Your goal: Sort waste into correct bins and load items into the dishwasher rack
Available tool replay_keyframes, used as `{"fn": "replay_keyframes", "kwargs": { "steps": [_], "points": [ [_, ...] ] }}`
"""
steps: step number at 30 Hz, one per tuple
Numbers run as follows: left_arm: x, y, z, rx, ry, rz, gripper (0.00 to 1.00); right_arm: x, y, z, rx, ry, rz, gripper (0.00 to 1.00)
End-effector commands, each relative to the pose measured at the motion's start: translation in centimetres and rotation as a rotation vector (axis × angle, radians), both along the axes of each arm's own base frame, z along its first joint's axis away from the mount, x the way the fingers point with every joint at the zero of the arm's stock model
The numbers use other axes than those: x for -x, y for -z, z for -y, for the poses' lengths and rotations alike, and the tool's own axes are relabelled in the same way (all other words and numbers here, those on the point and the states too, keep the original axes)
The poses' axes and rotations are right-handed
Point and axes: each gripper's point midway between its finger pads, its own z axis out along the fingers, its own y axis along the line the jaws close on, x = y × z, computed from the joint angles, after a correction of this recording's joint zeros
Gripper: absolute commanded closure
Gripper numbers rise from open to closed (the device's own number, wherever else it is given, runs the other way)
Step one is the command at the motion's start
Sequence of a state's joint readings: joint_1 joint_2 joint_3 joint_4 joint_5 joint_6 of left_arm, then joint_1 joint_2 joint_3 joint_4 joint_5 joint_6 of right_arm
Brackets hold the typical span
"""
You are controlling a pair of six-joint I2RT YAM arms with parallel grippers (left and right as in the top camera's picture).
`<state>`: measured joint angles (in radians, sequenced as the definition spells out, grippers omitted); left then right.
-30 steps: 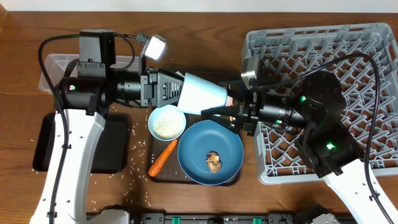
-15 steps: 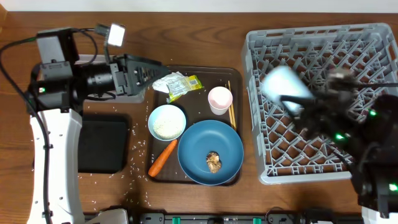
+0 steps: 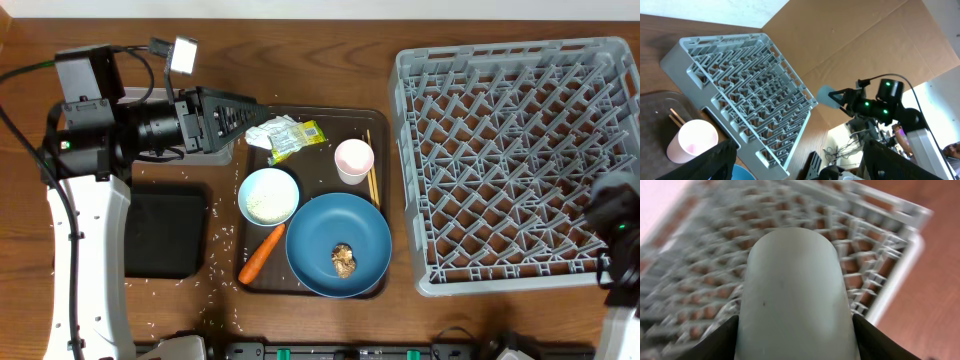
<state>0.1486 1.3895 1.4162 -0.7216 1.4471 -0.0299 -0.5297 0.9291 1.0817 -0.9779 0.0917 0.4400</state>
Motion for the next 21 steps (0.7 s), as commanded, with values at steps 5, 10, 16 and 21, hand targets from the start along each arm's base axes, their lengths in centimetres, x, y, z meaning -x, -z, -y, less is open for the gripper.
{"fn": "replay_keyframes", "kwargs": {
  "steps": [5,10,16,21],
  "points": [
    [0.2,-0.6,-0.1,-0.001,-0.005,0.01,0.18,1.2,4.1,4.9,-0.083,0.229,-0.137,0.42],
    [0.3,-0.5,-0.1,0.001,-0.005,-0.005,0.18,-0.2,7.1,7.0,-0.209,0.28,-0.125,0.43],
    [0.3,-0.2,-0.1,0.003,-0.005,-0.016,0.18,-2.4,9.9,7.6,-0.352,0.265,-0.088,0.42],
    [0.3,-0.2,-0.1,0.002,-0.005,-0.016,0.18,-2.6,11.4,7.3,-0.421,0.296,-0.106,0.25]
  ]
}}
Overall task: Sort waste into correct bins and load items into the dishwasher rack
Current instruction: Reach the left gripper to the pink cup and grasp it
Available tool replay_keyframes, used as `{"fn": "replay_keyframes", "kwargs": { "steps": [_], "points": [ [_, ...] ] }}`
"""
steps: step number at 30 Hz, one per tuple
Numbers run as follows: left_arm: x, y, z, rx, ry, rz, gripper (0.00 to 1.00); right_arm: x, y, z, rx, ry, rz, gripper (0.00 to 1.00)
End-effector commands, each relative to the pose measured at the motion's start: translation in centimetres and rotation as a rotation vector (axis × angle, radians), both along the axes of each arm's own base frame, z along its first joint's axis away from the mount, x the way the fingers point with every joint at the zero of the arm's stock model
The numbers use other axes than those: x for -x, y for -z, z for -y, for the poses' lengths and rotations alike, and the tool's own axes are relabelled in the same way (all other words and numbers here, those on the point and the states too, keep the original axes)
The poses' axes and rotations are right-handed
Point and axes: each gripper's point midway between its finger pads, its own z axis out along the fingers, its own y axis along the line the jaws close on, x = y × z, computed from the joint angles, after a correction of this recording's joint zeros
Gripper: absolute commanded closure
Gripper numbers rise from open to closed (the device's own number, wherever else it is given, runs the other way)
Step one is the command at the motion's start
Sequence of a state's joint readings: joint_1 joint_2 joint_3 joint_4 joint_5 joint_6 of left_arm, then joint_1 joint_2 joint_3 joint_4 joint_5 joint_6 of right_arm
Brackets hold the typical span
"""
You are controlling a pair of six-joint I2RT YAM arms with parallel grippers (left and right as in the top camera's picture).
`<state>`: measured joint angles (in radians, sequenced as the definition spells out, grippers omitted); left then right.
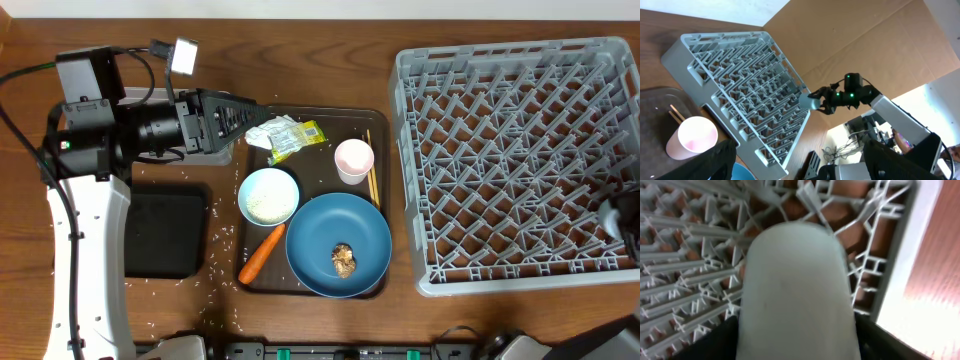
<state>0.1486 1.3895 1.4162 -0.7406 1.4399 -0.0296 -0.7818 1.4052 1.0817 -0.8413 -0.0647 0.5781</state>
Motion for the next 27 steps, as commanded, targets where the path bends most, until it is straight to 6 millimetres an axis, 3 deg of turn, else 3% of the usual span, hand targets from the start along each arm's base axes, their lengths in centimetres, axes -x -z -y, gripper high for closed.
{"fn": "replay_keyframes", "kwargs": {
  "steps": [1,5,11,16,19,22,27],
  "points": [
    [0.2,-0.4,0.0,0.005,-0.001,0.002,0.18,-0.6,-0.1,-0.1,-0.041,0.032,0.043,0.21],
    [0.0,-0.1,-0.2,-0.011,-0.017,-0.003,0.18,-1.1,-1.7,0.6,-0.01,0.036,0.079,0.14],
    [-1.7,2.9,-0.5,-0.177,-0.14,-0.05,0.18,-3.2,-7.4,-1.0,-0.038,-0.087,0.227,0.14],
    [-3.3,8.4,-0.5,-0.554,-0.276,-0.048,0.18,-5.9,-14.5,-6.1,-0.019,-0.403,0.455,0.17],
    [-4.4,11.9,0.2,-0.832,-0.344,-0.025,0.18,-5.3,-17.1,-9.7,0.02,-0.499,0.5,0.16],
    [-5.4,14.4,1.0,-0.996,-0.364,-0.007,0.18,-4.6,-18.4,-12.5,0.045,-0.571,0.515,0.17],
    [-6.2,20.2,4.9,-1.084,-0.246,-0.045,0.21,-2.7,-18.8,-15.5,0.074,-0.624,0.474,0.16]
  ]
}}
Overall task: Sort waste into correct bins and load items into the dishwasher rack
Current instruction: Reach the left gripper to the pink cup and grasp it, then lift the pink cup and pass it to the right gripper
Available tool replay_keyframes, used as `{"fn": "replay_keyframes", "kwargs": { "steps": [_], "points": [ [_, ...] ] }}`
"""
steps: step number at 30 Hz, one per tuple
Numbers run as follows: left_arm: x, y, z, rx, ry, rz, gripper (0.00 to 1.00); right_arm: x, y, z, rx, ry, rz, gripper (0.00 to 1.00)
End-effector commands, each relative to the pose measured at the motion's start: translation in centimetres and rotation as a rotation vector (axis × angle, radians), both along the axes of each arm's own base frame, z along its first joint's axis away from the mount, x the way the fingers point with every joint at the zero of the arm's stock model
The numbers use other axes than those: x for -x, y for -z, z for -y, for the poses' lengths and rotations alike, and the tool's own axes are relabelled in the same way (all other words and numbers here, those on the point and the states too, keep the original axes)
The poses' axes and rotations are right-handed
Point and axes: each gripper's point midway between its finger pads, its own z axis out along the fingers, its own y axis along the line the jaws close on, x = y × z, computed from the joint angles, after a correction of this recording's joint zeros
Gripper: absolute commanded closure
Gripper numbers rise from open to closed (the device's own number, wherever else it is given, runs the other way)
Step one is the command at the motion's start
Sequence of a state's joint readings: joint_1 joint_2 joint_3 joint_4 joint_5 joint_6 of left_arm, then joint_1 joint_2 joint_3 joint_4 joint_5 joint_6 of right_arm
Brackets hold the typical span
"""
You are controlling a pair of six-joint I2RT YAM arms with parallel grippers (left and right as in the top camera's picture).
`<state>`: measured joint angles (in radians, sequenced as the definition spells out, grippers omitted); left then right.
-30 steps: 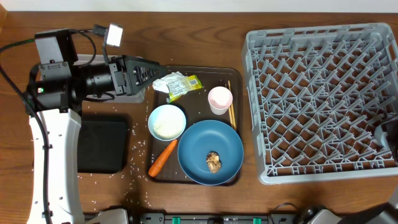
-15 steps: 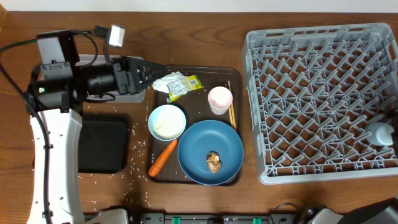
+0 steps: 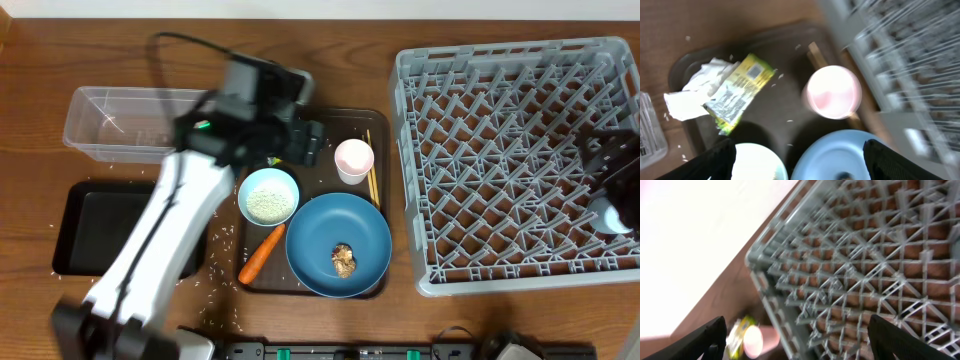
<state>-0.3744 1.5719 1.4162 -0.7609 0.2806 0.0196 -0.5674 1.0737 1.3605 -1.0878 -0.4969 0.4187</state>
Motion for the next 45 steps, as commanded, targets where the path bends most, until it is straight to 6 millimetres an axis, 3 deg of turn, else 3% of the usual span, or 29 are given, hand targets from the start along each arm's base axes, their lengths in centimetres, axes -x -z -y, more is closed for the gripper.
{"fn": "replay_keyframes", "kwargs": {
  "steps": [1,6,11,15,18,19,21,25,29,35,41,45],
  "points": [
    [-1.5,4.3,-0.4,-0.167,-0.03,-0.025,0.21,0.8,-0.3,-1.1,0.056,-0.029,-0.015,0.16],
    [-2.3,8.8,2.0,-0.188,0.007,-0.079,0.23,2.2,0.7,-1.1,0.081,-0.014,-0.083,0.13],
    [-2.7,11.5,4.0,-0.156,0.011,-0.111,0.29,2.6,1.7,-1.3,0.079,-0.038,-0.129,0.13],
    [-2.7,13.3,4.6,-0.168,0.02,-0.134,0.34,2.6,2.1,-1.3,0.072,-0.038,-0.145,0.12],
    [-2.5,15.0,4.5,-0.177,-0.002,-0.179,0.53,2.5,2.1,-1.2,0.07,-0.038,-0.148,0.12],
    [-2.4,15.4,4.5,-0.179,-0.01,-0.19,0.67,2.5,2.1,-1.2,0.07,-0.038,-0.148,0.12],
    [-2.4,15.4,4.5,-0.18,-0.01,-0.191,0.81,2.5,2.1,-1.2,0.07,-0.038,-0.148,0.12],
    [-2.5,12.6,4.5,-0.154,-0.011,-0.144,0.89,2.5,2.1,-1.3,0.093,-0.063,-0.145,0.1],
    [-2.1,7.0,4.1,-0.105,-0.018,-0.056,0.94,2.1,1.7,-2.2,0.133,-0.171,-0.103,0.09],
    [0.8,-1.8,3.3,0.111,0.029,0.004,0.94,1.4,-0.6,-7.1,0.139,-0.512,0.099,0.11],
    [4.4,-10.9,2.0,0.483,0.18,0.051,0.94,1.6,-2.5,-12.5,0.11,-0.772,0.241,0.14],
    [7.5,-14.6,2.3,0.688,0.322,0.019,0.94,1.3,-3.8,-15.6,0.084,-0.864,0.302,0.15]
  ]
}}
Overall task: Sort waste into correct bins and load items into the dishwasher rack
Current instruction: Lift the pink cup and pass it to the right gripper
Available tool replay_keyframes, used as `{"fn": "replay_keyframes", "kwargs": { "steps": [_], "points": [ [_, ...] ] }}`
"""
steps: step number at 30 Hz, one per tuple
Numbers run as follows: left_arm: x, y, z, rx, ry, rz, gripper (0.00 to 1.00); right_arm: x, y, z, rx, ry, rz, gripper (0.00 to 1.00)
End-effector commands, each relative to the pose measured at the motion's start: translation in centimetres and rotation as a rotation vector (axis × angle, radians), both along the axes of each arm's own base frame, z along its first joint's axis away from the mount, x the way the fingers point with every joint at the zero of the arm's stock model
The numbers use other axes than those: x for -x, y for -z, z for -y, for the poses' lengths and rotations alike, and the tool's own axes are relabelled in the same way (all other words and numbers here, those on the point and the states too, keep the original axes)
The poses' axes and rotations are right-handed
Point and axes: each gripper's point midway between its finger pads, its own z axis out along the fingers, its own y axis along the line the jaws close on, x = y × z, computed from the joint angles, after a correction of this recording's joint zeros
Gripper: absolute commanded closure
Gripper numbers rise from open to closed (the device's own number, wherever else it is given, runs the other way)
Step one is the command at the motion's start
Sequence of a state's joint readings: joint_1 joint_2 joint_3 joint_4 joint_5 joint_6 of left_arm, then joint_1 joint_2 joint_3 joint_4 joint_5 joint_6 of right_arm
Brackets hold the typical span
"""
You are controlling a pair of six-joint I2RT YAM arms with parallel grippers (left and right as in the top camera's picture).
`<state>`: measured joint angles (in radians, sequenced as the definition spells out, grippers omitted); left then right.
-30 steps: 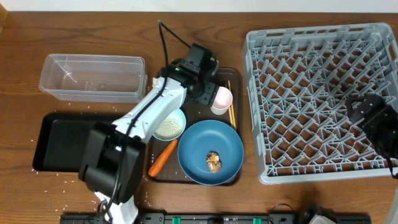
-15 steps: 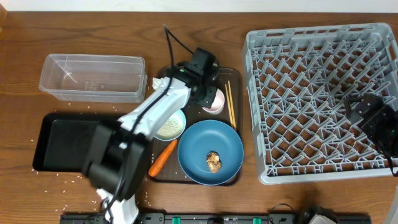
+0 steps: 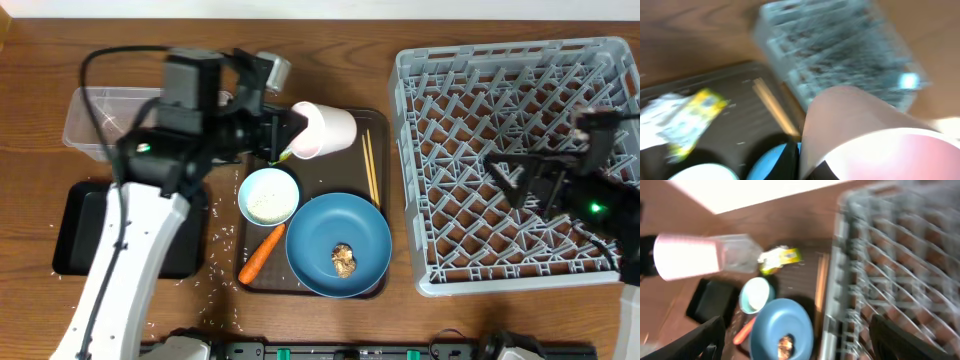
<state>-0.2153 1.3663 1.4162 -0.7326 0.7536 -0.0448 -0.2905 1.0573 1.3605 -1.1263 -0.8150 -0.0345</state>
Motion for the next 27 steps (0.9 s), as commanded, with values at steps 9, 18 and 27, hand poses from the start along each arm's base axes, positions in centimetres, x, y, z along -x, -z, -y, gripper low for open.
{"fn": "replay_keyframes", "kwargs": {
  "steps": [9,18,27],
  "points": [
    [8.4,-8.3,3.2,0.48,0.494,-0.042,0.94,1.9,-6.1,-12.3,-0.06,-0.49,0.32,0.09],
    [9.6,-9.7,3.2,0.554,0.565,-0.072,0.94,2.8,-6.3,-18.3,-0.021,-0.694,0.454,0.07],
    [9.6,-9.7,3.2,0.554,0.564,-0.073,0.94,3.7,-5.3,-21.7,-0.051,-0.808,0.437,0.33]
  ]
}}
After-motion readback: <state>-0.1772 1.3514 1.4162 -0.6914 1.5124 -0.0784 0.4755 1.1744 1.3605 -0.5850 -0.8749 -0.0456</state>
